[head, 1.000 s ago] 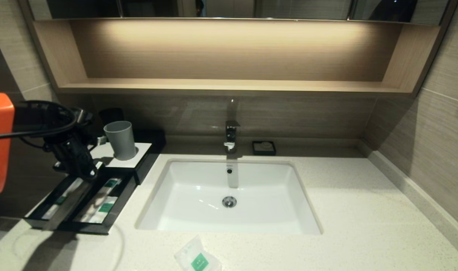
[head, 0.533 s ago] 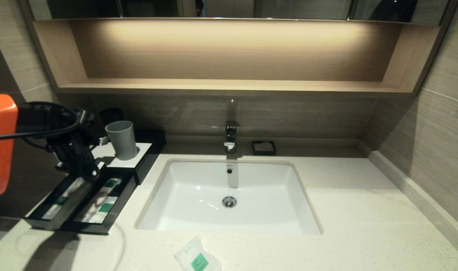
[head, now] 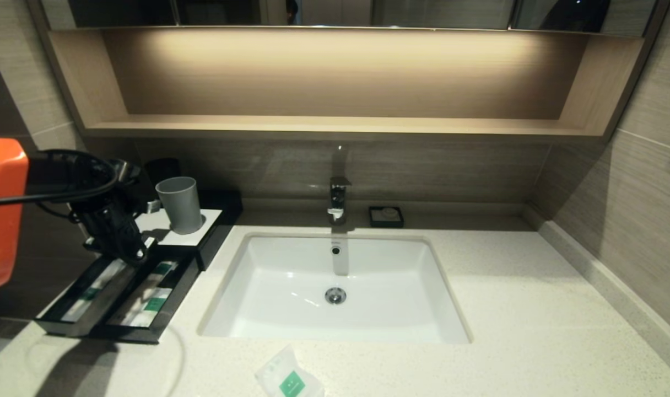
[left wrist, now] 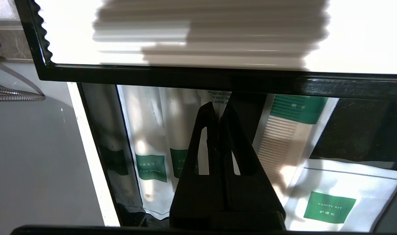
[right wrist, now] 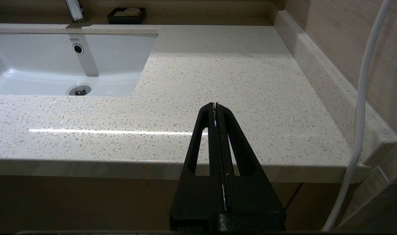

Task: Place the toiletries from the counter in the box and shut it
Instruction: Place the bathroom toiletry into the drawer

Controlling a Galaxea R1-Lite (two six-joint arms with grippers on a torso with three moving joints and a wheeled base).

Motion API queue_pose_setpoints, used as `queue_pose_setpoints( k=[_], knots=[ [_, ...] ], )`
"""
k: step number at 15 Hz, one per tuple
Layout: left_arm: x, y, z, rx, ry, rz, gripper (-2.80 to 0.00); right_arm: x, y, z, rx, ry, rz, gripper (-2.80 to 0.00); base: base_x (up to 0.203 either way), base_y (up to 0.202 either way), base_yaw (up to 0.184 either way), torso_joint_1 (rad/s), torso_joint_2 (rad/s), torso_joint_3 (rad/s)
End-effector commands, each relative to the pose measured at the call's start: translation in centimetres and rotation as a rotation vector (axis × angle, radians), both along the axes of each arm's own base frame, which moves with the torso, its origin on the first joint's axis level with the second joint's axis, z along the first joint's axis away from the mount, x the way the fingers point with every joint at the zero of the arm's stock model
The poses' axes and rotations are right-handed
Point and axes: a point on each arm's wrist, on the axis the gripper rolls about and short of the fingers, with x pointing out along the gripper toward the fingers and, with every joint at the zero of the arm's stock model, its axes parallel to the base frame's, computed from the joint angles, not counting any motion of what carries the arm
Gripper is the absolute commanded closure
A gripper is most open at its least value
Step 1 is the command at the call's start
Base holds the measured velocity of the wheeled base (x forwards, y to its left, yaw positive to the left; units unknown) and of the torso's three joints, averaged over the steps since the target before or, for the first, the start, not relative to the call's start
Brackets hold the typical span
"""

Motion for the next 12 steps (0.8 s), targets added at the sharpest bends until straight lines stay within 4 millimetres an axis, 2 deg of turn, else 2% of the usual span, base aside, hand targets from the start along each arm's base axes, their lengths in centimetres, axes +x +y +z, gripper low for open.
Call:
queue_pose_setpoints(
  k=[1, 2, 8, 12],
  knots=[
    [-0.1, 0.0, 0.1, 0.001, 0.003, 0.000, -1.36, 0.0, 0.0, 0.0, 0.000, 0.000, 0.000, 0.00, 0.000, 0.000, 0.000, 0.000, 0.00, 0.000],
    [-0.1, 0.0, 0.0, 0.000, 0.006, 0.000, -2.80, 0.0, 0.0, 0.0, 0.001, 0.000, 0.000, 0.00, 0.000, 0.000, 0.000, 0.000, 0.00, 0.000],
    [-0.3, 0.0, 0.7, 0.003, -0.009, 0.000, -2.80, 0.0, 0.0, 0.0, 0.000, 0.000, 0.000, 0.00, 0.000, 0.000, 0.000, 0.000, 0.00, 0.000],
    [-1.3, -0.2, 2.7, 0.008, -0.042, 0.001, -2.80, 0.0, 0.0, 0.0, 0.000, 0.000, 0.000, 0.00, 0.000, 0.000, 0.000, 0.000, 0.00, 0.000]
  ],
)
